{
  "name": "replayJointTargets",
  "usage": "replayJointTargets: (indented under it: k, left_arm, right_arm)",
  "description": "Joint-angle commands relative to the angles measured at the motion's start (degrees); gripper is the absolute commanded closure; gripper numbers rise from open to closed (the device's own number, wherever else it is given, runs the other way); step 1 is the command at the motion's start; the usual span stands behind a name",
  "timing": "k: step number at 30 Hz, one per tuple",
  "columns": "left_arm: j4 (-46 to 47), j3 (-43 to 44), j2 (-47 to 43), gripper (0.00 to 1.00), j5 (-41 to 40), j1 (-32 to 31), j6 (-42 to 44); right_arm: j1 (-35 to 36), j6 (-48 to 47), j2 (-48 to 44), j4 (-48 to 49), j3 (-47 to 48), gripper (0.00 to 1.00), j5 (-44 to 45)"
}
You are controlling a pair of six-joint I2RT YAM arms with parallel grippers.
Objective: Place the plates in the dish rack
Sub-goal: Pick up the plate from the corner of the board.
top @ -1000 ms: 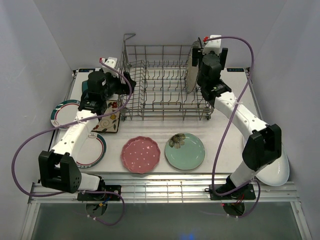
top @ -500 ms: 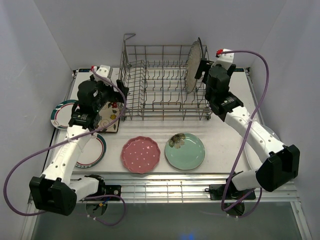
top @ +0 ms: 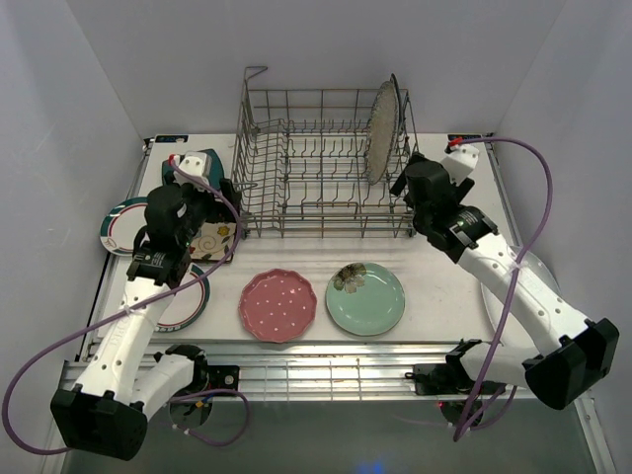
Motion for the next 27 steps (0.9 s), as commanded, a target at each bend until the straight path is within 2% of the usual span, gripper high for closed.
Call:
replayJointTargets:
  k: [1, 5, 9, 13, 18, 23, 27]
  left_arm:
    - [-1.23, -0.62, -2.36, 0.02, -2.8, 0.26, -2.25]
    - [-3.24, -0.44, -2.36, 0.02, -6.31, 0.26, -4.02]
    - [-5.27, -1.23, -1.65, 0.02, -6.76, 0.26, -3.15]
    - [0.68, -6.58, -3.49, 0.02, -11.15, 0.26, -1.3]
    - [5.63, -12.48, -8.24, 0.02, -6.86, 0.35, 0.99]
    - [7.46, -14.58, -11.57, 0.02, -8.61, 0.26, 3.08]
    - [12.91, -20.38, -17.55, 0.02, -4.13, 0.26, 6.61]
  right_arm:
    - [0.27, 10.03, -3.72, -5.97, -4.2, 0.1, -0.85]
    - [0.19, 6.97, -9.94, -1.41, -12.98, 0.1, -6.47]
    - [0.19, 3.28, -16.54, 5.8, -23.44, 0.1, -16.13]
    - [0.19, 2.11, -22.35, 10.99, -32.24, 0.1, -21.69]
    - [0.27, 2.73, -23.94, 15.21, -40.42, 0.1, -27.05]
    - [0.19, 2.47, -23.24, 16.45, -43.76, 0.1, -28.9]
    - [0.19, 1.94, -22.62, 18.99, -46.74, 0.02, -32.76]
